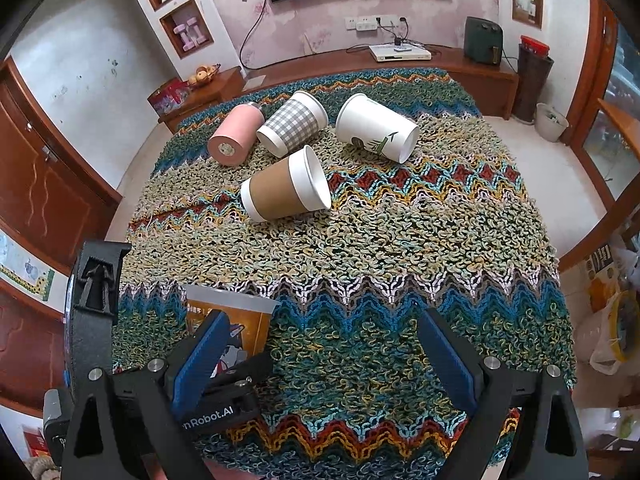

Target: Flip cup upright

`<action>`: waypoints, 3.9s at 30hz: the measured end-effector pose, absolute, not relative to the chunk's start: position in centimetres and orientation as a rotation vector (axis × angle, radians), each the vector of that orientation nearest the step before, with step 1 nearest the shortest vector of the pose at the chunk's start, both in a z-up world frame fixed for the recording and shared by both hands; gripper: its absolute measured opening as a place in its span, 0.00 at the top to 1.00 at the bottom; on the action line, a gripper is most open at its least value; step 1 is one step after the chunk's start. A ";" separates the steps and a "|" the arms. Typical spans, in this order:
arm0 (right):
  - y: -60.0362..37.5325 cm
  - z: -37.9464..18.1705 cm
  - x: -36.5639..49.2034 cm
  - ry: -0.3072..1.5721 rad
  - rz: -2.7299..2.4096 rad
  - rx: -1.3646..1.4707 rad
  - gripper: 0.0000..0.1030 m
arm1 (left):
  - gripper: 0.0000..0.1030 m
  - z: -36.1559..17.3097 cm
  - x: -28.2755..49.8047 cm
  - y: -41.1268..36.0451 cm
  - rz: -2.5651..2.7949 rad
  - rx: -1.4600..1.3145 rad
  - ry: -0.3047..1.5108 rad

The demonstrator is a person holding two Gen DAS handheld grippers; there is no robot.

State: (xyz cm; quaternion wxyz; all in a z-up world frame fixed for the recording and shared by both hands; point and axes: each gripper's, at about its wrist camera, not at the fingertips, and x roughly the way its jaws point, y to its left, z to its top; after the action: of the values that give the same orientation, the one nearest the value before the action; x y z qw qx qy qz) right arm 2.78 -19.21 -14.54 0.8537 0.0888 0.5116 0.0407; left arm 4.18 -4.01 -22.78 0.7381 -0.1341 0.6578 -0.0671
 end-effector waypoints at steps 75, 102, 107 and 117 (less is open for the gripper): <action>-12.0 -18.0 5.4 1.244 0.248 0.141 0.28 | 0.10 -14.7 2.1 9.2 0.032 -0.168 1.130; -12.2 -20.2 2.5 0.695 0.036 -0.079 0.28 | 0.10 -14.5 1.9 6.5 -0.014 -0.178 1.071; -11.5 -20.2 1.8 0.693 0.042 -0.116 0.28 | 0.10 -14.4 1.6 6.5 -0.017 -0.177 1.068; -11.0 -21.6 -0.5 0.764 0.070 -0.158 0.32 | 0.10 -14.0 0.7 6.2 -0.027 -0.176 1.055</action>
State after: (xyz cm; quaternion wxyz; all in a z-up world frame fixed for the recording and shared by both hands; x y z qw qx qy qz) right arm -0.52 -11.05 -21.61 0.9244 -0.0770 0.3721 0.0342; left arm 0.68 6.16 -14.04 0.8604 -0.0840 0.5026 -0.0127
